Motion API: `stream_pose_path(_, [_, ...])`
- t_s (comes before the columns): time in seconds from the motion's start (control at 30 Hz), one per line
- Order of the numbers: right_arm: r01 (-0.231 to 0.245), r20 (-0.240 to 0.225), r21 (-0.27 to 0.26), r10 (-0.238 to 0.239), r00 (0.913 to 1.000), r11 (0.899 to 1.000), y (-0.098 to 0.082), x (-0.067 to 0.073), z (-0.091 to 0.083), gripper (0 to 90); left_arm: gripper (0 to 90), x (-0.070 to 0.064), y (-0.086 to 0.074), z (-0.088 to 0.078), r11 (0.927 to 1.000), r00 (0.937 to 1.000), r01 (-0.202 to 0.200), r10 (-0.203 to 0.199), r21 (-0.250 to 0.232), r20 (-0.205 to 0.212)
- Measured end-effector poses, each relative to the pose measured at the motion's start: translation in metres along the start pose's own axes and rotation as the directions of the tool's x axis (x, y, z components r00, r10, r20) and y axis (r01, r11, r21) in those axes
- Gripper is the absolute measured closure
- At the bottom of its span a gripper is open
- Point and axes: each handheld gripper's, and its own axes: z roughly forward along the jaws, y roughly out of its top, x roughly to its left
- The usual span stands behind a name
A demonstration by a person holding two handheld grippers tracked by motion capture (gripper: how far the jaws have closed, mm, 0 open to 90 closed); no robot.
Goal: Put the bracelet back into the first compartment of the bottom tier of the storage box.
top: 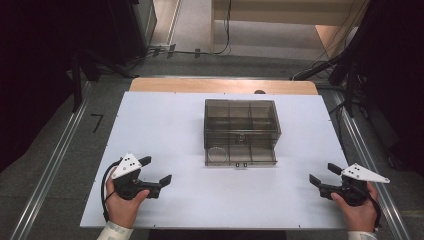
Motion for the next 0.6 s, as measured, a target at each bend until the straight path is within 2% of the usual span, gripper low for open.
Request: stream_pose_path(0.6, [-0.001, -0.002, 0.001, 0.001, 1.0, 1.0, 0.0, 0.0, 0.0, 13.6, 3.2, 0.008, -0.01, -0.015, 0.9999, 0.9998, 0.014, -0.014, -0.001, -0.013])
